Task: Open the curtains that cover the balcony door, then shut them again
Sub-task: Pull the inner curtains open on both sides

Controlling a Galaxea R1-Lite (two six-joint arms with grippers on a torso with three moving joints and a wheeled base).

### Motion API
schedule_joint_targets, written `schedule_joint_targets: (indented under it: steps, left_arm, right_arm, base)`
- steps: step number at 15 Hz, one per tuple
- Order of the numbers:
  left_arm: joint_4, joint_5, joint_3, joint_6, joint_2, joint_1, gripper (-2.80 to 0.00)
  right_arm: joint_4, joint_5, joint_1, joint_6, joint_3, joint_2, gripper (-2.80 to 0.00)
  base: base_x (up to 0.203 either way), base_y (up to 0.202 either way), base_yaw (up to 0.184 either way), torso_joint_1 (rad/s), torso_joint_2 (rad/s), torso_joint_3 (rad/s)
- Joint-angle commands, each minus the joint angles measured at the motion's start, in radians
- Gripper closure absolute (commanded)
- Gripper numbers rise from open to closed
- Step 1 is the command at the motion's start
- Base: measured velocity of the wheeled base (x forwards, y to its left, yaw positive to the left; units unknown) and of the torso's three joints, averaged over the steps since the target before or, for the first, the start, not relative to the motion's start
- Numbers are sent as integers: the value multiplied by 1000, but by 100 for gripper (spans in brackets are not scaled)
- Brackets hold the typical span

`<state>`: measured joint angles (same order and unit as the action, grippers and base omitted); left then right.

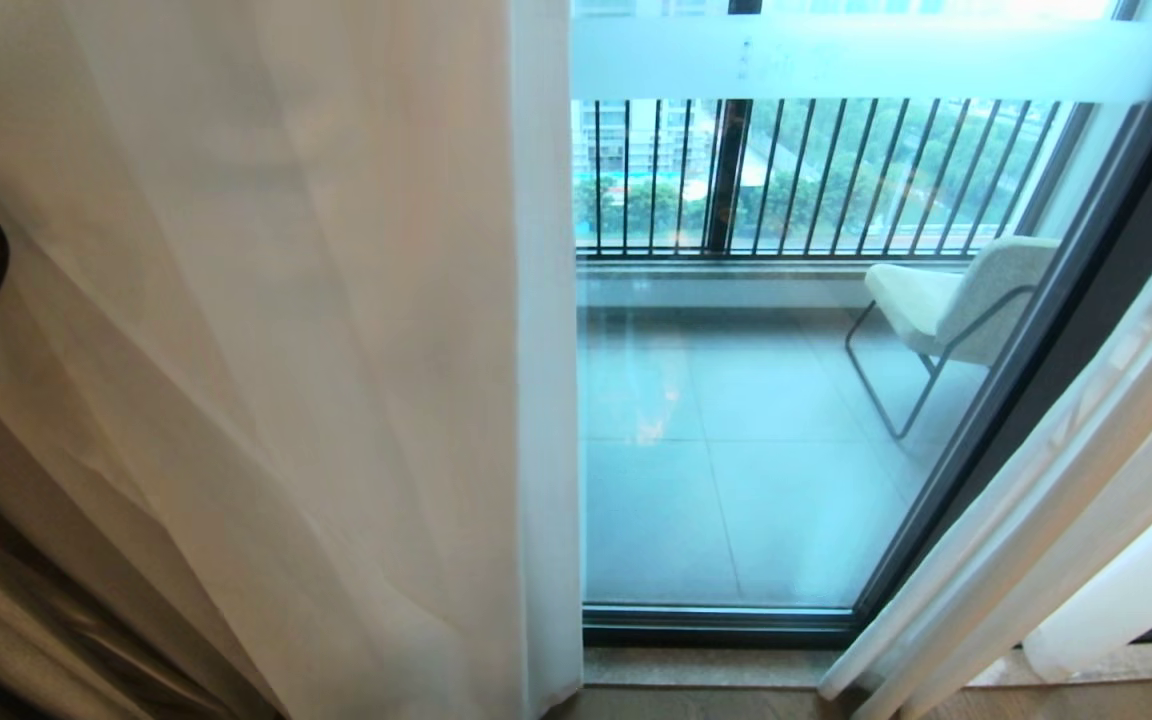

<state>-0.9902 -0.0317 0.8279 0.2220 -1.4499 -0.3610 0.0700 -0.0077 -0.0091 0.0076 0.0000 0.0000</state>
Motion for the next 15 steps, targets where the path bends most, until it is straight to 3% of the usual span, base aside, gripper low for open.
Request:
schedule_joint_targets:
  steps: [1,7,15]
  left_arm:
    - [-28,-9,15,26,-32,-79,0]
    - [-106,-163,53,95,-123,-329,0]
    - [-108,-297,291,177,-344,-605,0]
  right_arm:
    - [1,0,0,0,0,0,0]
    - [1,0,0,0,0,0,0]
    - [1,0,0,0,0,0,0]
  base:
    - [0,0,0,0,0,0]
    - [0,0,0,0,0,0]
    - [0,0,0,0,0,0]
